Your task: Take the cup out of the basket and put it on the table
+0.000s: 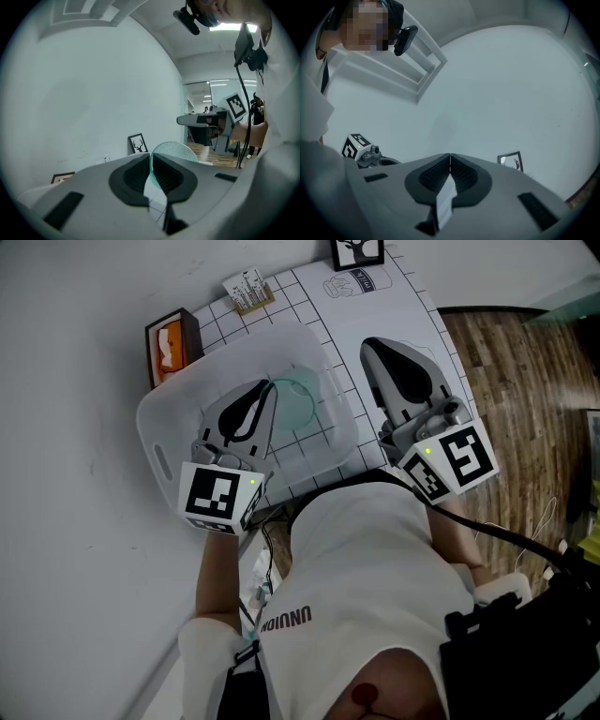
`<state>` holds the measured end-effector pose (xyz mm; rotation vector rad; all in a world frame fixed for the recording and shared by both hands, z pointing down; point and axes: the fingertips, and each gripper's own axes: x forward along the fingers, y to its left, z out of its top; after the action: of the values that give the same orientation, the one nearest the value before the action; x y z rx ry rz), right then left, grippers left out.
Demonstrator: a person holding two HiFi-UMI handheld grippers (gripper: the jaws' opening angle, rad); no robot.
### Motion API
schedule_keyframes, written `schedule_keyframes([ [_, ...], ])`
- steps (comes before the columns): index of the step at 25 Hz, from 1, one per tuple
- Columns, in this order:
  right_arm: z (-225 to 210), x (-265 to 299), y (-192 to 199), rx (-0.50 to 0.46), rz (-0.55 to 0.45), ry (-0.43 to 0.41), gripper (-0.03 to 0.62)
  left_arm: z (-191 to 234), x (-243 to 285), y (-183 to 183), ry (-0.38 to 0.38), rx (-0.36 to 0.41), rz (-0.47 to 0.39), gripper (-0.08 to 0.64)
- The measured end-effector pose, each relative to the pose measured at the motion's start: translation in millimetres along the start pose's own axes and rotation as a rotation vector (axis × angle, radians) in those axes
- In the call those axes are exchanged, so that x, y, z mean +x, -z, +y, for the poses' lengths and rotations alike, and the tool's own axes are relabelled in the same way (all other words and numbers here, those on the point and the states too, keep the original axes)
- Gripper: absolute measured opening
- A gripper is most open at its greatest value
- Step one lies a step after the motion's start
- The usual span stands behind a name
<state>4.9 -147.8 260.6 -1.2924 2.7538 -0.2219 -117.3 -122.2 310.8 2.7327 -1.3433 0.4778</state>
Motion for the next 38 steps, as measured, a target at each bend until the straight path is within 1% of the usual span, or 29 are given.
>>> schedule_keyframes([
  [7,0.3,0.3,1.0,0.001,0.001,0.000,0.020,4.8,-6.0,-7.6,-0.022,-0.007,-0.042,0.032],
  [19,0.6,0.5,0.3,0.003,0.003,0.001,0.020,14.6,-15.1,-23.7,-0.074,-0.048,-0.119,0.032],
  [26,0.7,-0.7,1.3,0.001,0.001,0.003,0.020,14.3,-20.8,-33.7,-0.087,-0.043,-0.171,0.032],
  [38,0.9,-1.4,1.5,0.000,0.001,0.001,0.020,14.7,-25.9,-44.4,-0.107,-0.056,-0.225,0.032],
])
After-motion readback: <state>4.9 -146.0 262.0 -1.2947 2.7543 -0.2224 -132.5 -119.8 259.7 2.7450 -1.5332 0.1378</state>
